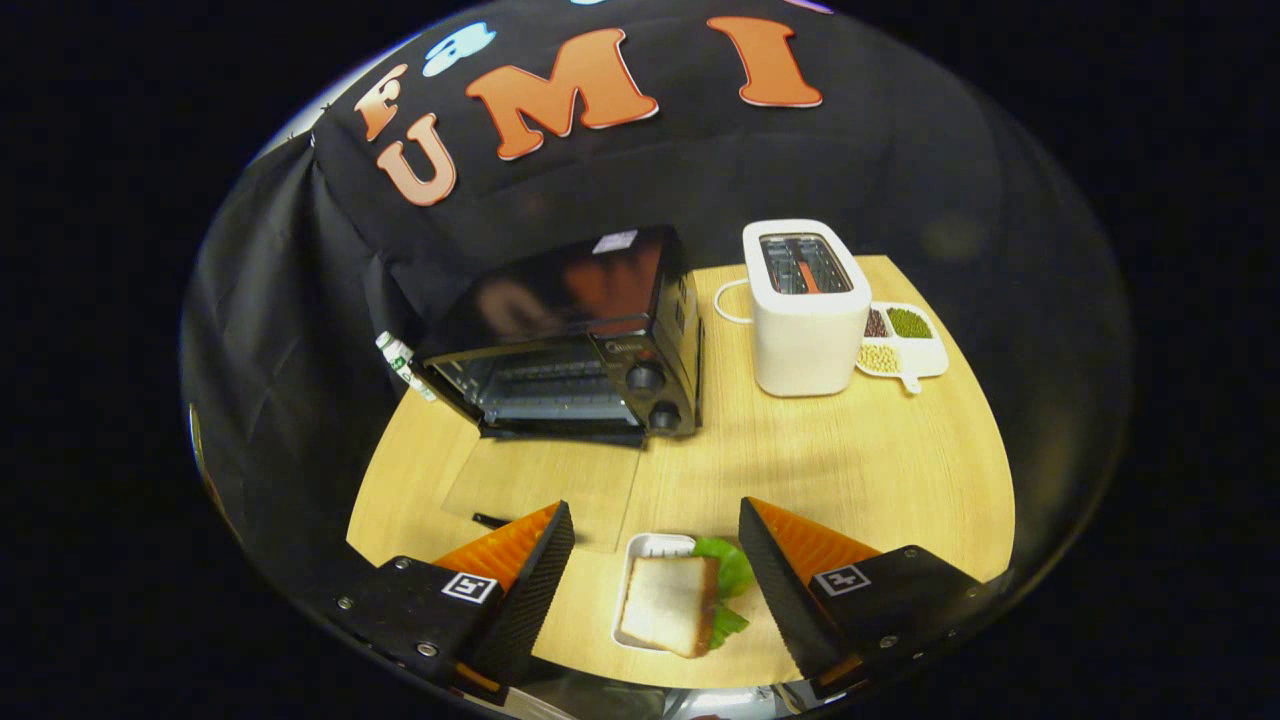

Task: Open the toaster oven, put the food inside, and close the toaster oven door.

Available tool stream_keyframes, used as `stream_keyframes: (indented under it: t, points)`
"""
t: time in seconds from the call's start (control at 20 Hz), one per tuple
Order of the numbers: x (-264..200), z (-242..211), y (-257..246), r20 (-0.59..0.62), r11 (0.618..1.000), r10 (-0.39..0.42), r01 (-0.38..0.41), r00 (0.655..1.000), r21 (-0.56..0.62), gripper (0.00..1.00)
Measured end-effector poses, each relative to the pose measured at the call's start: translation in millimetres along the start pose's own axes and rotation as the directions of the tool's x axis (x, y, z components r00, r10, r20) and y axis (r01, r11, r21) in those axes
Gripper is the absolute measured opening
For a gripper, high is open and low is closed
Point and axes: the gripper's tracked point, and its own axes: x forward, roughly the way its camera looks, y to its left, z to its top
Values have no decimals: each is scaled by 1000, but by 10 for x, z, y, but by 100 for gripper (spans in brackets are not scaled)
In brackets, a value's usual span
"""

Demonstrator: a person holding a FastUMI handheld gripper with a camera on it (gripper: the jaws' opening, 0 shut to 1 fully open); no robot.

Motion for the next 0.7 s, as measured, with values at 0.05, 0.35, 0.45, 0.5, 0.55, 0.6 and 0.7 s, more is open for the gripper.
stream_keyframes:
  t: [0.05, 0.35, 0.45, 0.5, 0.55, 0.6, 0.7]
  points:
    - [-5, -117, -100, -44, 1000, -2, 2, 999, -6, 99]
    - [137, -649, -366, -252, 997, 74, -67, 965, 36, 99]
    - [202, -795, -338, -304, 991, 126, -104, 944, 86, 99]
    - [228, -862, -317, -320, 986, 154, -123, 935, 115, 98]
    - [281, -906, -310, -333, 982, 168, -128, 928, 138, 96]
    - [347, -953, -305, -347, 979, 177, -131, 921, 153, 94]
    - [431, -1064, -296, -368, 975, 192, -134, 910, 178, 82]
